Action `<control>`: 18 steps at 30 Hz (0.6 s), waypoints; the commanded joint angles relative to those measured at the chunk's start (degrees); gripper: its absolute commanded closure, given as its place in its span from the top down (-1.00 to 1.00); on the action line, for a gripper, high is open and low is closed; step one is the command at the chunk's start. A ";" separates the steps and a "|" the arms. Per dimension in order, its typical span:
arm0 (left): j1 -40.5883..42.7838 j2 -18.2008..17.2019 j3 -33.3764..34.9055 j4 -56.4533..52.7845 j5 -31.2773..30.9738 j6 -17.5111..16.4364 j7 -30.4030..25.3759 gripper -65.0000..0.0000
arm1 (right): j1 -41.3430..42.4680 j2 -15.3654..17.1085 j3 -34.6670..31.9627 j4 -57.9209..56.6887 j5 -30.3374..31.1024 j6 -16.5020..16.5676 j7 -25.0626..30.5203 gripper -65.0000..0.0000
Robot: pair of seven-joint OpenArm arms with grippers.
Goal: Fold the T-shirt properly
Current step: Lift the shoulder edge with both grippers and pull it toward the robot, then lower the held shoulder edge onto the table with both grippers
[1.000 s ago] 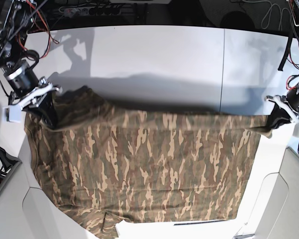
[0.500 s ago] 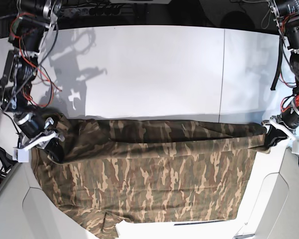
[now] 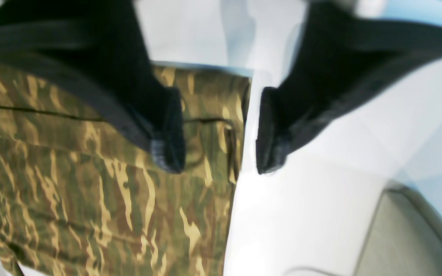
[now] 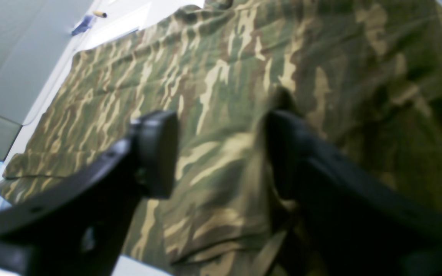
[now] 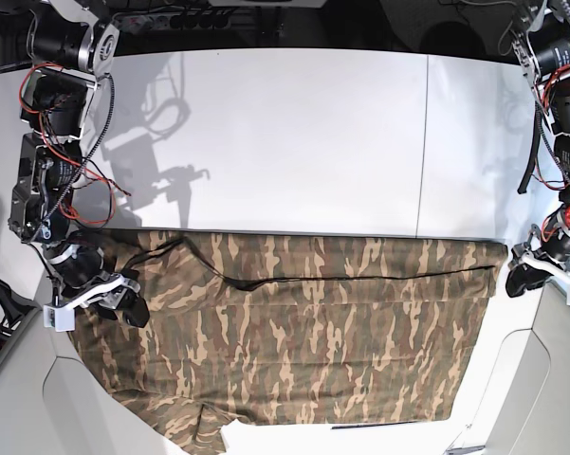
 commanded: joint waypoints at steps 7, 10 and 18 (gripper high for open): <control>-1.53 -1.42 -0.33 0.83 -1.03 -0.26 3.76 0.06 | 1.38 0.63 2.45 2.12 1.27 0.42 -3.19 0.17; -1.44 -1.42 -0.33 0.83 -1.03 -0.26 4.68 0.06 | 1.16 0.63 5.99 3.76 3.93 0.44 -6.58 0.17; 0.07 -1.40 -0.33 0.81 -1.03 4.85 4.61 0.14 | -2.14 0.68 16.11 6.64 6.45 0.42 -8.74 0.17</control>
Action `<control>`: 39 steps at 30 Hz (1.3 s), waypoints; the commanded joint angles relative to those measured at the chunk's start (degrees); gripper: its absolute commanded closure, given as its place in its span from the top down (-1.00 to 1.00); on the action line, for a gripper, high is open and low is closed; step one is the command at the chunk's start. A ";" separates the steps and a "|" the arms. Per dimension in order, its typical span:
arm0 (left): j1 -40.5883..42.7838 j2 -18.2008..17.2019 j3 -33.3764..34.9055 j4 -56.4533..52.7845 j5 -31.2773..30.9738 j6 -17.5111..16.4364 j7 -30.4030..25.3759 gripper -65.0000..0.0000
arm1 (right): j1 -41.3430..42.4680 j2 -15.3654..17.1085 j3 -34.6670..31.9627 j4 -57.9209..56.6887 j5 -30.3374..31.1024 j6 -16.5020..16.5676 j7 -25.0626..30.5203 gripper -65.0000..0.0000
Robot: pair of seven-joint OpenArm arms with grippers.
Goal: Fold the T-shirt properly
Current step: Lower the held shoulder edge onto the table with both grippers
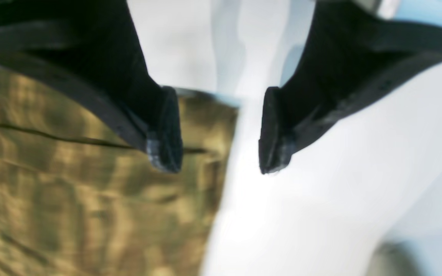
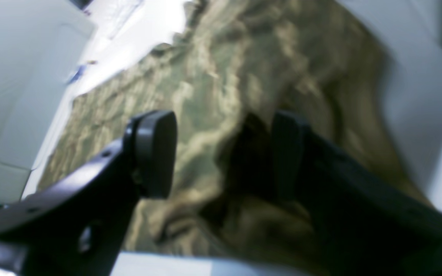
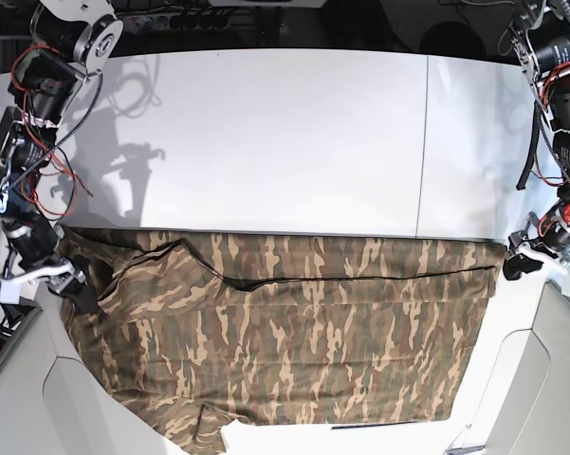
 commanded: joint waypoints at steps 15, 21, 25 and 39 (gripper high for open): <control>1.62 -0.94 -0.33 0.81 -3.17 4.42 0.15 0.41 | -9.60 1.40 7.91 1.22 5.90 -0.81 1.31 0.17; 2.43 2.97 -0.33 0.79 -2.82 4.42 -0.50 0.41 | -9.55 1.40 7.69 0.24 5.73 -1.09 2.54 0.18; 2.43 5.31 -0.33 0.79 -0.09 4.55 -1.44 0.41 | -9.55 1.38 7.02 -1.16 5.68 -1.11 4.13 0.17; 2.43 7.30 -0.33 0.79 1.22 7.80 -4.28 0.23 | -5.73 1.36 1.88 -9.51 4.07 -1.09 9.70 -0.26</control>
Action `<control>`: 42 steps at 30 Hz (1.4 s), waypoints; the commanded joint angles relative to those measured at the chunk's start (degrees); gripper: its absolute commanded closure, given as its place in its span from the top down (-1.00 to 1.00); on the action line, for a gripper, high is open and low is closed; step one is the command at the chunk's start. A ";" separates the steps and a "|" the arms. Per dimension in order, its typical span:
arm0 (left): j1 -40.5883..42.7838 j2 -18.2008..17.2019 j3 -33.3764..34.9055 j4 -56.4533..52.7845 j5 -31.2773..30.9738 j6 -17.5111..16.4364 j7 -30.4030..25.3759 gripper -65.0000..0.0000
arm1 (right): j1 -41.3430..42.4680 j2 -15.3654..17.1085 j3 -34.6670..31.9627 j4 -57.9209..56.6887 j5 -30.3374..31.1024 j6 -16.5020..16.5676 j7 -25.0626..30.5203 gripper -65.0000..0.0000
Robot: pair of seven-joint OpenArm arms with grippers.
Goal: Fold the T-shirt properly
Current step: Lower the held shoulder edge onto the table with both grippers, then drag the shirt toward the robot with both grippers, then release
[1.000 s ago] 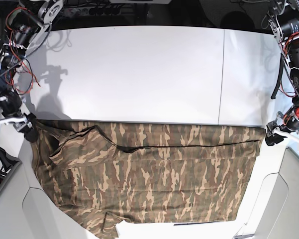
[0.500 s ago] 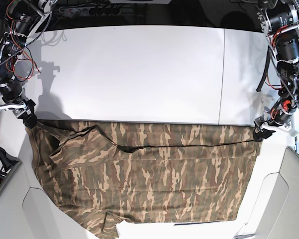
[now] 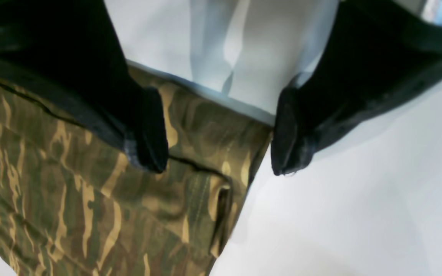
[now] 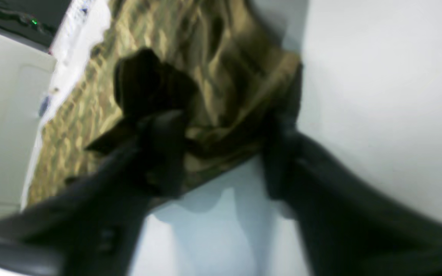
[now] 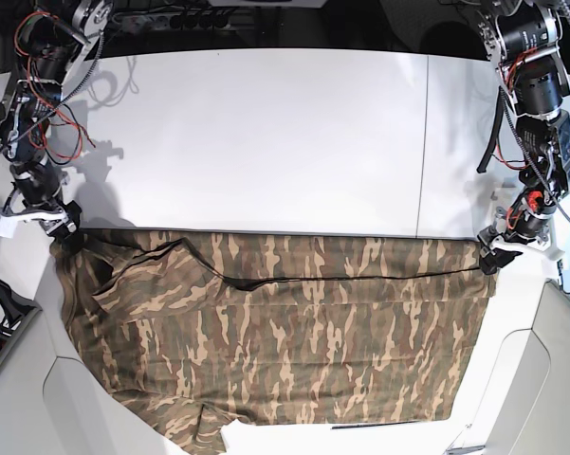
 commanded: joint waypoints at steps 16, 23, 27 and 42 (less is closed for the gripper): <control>-0.63 -1.18 0.04 1.66 0.35 -10.38 1.60 -1.00 | 2.19 0.61 -0.07 2.95 -1.64 1.88 -4.76 -1.00; 1.84 -3.61 -0.07 7.82 -0.09 -10.40 6.75 -1.00 | -4.61 0.72 -0.07 12.33 3.50 1.88 -8.50 -1.00; 5.05 -4.22 -0.07 14.53 -0.09 -10.38 6.82 -1.00 | -8.39 0.76 -0.07 17.20 3.76 1.86 -8.92 -1.00; 26.18 -3.87 -6.27 36.98 -0.07 -8.59 9.11 -1.00 | -26.58 2.86 0.02 32.85 12.28 1.95 -14.60 -1.00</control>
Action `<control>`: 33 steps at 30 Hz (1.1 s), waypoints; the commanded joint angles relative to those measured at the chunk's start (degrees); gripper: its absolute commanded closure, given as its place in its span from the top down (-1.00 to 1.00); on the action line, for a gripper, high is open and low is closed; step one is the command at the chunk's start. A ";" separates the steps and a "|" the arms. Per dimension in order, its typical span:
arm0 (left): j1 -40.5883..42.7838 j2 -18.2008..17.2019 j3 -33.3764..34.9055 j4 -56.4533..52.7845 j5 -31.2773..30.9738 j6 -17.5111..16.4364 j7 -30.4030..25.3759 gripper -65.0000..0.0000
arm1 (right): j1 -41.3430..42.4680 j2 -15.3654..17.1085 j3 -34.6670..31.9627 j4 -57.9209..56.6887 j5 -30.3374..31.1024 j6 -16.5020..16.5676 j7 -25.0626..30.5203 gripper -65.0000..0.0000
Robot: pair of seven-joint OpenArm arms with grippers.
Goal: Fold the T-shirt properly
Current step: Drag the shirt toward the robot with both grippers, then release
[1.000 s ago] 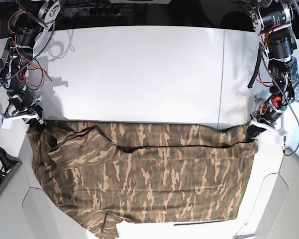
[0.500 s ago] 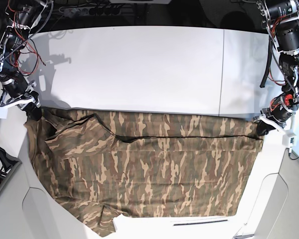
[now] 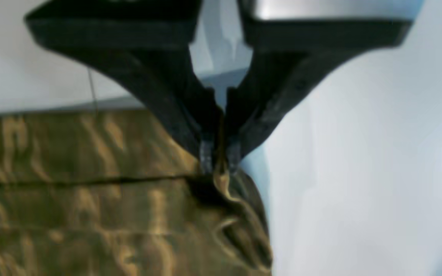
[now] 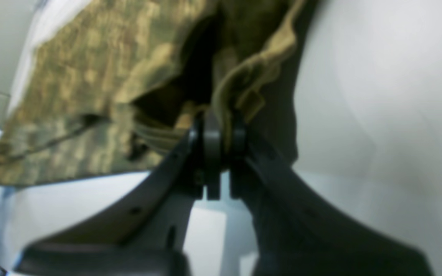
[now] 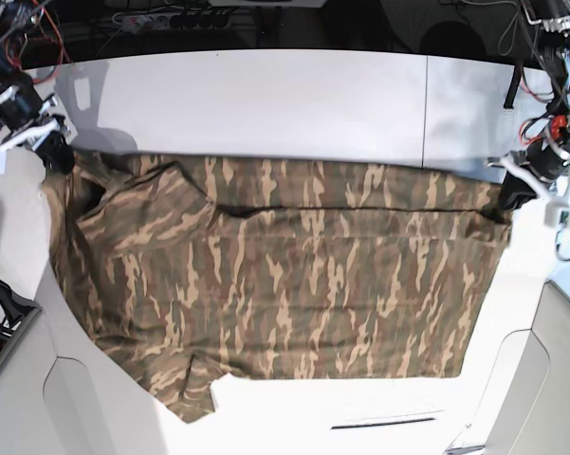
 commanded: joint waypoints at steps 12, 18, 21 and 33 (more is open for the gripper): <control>10.58 -0.92 -4.42 8.41 -0.42 0.13 -0.72 -1.00 | -7.93 3.34 0.85 2.86 2.84 0.66 0.24 -1.00; 13.29 -0.94 -4.42 8.59 -0.42 0.11 1.99 -1.00 | -9.16 3.87 2.36 2.86 4.46 0.68 -2.34 -1.00; 14.23 -0.96 -4.42 9.18 -0.39 0.13 4.72 -1.00 | -10.29 3.87 3.28 2.89 5.25 0.68 -2.97 -1.00; 20.15 -0.96 -4.42 12.35 -0.70 -0.09 4.85 -1.00 | -14.99 4.22 4.33 2.99 6.29 0.70 -3.19 -1.00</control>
